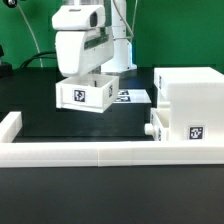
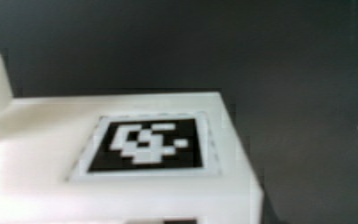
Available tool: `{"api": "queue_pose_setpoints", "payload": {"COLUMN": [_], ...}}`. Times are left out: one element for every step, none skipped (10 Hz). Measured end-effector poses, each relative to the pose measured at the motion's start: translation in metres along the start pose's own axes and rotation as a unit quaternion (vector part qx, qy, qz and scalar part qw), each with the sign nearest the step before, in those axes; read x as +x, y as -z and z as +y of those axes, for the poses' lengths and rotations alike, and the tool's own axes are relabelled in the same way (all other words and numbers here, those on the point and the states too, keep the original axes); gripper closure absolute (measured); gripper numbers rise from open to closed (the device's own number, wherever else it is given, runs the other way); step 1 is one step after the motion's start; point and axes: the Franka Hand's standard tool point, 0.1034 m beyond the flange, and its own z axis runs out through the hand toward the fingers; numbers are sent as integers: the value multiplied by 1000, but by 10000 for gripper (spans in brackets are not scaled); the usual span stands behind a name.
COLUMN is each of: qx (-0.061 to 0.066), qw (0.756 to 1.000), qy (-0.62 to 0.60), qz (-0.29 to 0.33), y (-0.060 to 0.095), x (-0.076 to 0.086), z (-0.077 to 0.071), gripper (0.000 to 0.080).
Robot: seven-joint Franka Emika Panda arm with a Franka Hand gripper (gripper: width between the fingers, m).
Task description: Assemble drawer
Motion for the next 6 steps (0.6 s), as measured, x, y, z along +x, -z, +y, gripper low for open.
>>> {"api": "queue_pose_setpoints", "payload": {"qx": [-2, 0, 0, 0, 0, 1], "qw": [999, 999, 997, 997, 997, 997], "qy": [33, 49, 83, 77, 77, 78], "qz": [1, 0, -2, -2, -2, -2], "y": [-1, -2, -2, -2, -2, -2], "x": [3, 0, -2, -2, -2, -1], "z": [3, 1, 1, 1, 1, 1], "gripper": [757, 757, 757, 757, 757, 757]}}
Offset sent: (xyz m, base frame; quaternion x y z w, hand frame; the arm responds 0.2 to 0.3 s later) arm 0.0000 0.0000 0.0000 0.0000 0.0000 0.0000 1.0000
